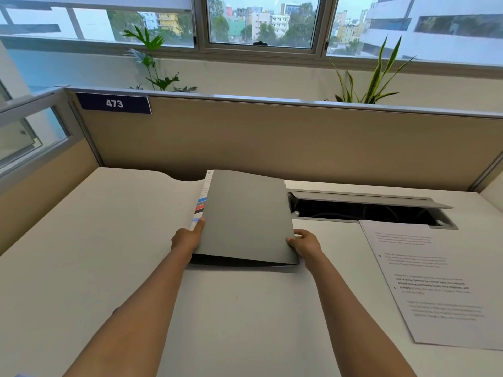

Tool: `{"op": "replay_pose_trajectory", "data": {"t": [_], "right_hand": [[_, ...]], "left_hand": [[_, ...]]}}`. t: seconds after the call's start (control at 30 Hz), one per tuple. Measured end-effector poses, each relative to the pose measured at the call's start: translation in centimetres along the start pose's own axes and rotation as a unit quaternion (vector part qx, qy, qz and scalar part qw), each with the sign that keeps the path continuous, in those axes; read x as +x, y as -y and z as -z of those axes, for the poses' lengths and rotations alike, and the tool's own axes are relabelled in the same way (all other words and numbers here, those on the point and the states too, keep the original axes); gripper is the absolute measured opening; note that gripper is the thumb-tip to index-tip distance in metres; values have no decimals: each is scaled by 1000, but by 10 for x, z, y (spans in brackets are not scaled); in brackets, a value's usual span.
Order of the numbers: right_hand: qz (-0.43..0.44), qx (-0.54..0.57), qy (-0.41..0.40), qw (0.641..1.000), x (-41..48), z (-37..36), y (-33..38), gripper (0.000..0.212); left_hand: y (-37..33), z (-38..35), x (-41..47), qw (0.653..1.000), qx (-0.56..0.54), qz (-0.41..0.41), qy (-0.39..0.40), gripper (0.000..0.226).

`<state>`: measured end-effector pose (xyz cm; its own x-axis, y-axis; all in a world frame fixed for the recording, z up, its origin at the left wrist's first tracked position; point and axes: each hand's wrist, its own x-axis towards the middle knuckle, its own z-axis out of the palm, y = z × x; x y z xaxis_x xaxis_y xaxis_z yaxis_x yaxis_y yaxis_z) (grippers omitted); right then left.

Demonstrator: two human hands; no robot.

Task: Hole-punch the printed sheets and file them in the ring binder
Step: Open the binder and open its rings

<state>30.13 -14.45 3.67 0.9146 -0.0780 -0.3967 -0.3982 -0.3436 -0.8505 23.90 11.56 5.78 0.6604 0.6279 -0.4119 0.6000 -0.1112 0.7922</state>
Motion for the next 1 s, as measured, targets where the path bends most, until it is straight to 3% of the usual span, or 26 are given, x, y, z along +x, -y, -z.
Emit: {"op": "replay_pose_trajectory", "data": {"t": [0.23, 0.6, 1.0], "right_hand": [[20, 36, 9, 999, -29, 34, -20, 36], [17, 74, 15, 997, -103, 109, -67, 38], [-12, 35, 11, 999, -146, 165, -137, 38]], "left_hand": [[13, -2, -55, 998, -50, -35, -10, 60], [40, -24, -157, 998, -27, -53, -7, 58], [95, -63, -234, 999, -18, -31, 9, 51]]}}
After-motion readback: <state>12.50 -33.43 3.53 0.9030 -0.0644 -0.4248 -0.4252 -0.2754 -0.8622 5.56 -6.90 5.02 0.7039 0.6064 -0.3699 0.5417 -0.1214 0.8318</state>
